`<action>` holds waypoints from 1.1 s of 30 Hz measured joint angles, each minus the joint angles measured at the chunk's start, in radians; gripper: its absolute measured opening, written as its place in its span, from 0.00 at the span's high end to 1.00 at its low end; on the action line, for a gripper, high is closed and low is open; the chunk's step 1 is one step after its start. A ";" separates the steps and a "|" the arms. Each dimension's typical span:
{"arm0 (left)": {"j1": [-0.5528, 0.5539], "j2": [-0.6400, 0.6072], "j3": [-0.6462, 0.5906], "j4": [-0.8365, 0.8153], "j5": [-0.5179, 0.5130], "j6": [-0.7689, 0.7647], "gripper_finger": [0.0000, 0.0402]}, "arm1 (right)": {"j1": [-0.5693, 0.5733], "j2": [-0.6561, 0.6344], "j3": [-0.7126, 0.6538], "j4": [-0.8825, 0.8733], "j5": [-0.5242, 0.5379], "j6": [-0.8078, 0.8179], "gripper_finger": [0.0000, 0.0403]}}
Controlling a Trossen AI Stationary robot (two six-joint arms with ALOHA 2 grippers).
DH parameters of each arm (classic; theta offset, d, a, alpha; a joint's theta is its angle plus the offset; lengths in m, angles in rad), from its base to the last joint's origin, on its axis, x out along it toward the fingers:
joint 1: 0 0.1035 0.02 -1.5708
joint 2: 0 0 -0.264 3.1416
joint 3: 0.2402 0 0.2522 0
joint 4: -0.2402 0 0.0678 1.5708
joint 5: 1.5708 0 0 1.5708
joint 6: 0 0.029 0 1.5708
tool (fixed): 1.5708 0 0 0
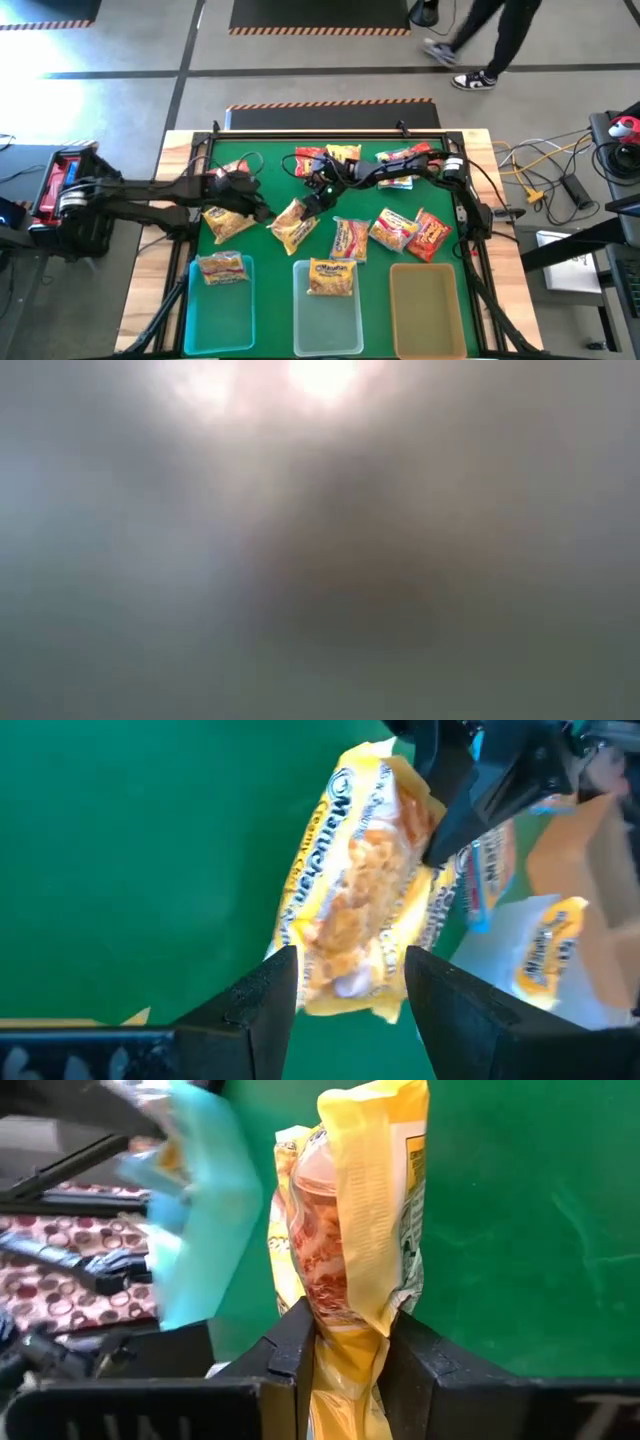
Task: Sort Maruchan noodles
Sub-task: Put the yellow noodle pack into the transparent bin
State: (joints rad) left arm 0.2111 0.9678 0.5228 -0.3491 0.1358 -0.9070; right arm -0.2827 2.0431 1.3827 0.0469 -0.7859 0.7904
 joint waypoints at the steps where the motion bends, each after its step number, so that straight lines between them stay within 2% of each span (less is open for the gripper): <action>1: 0.000 -0.027 0.000 -0.009 -0.011 -0.002 0.58 | -0.001 -0.012 0.000 0.003 -0.010 -0.008 0.81; 8: -0.001 -0.138 0.001 -0.031 -0.091 -0.023 0.58 | 0.003 -0.128 0.000 -0.038 -0.008 -0.050 0.81; 17: -0.001 -0.111 0.001 -0.044 -0.119 -0.019 0.58 | 0.072 -0.319 0.001 -0.253 0.006 -0.119 0.81; 25: -0.003 -0.068 0.001 -0.051 -0.088 -0.005 0.58 | 0.219 -0.426 0.002 -0.488 0.124 -0.137 0.81; 30: -0.018 -0.059 0.002 -0.044 -0.070 -0.017 0.58 | 0.308 -0.439 0.002 -0.589 0.234 -0.156 0.81; 33: -0.037 -0.060 0.002 -0.040 -0.066 -0.035 0.58 | 0.344 -0.438 0.002 -0.628 0.261 -0.169 0.81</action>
State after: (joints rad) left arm 0.1746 0.9081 0.5251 -0.3891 0.0694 -0.9418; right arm 0.0613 1.6047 1.3842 -0.5809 -0.5252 0.6218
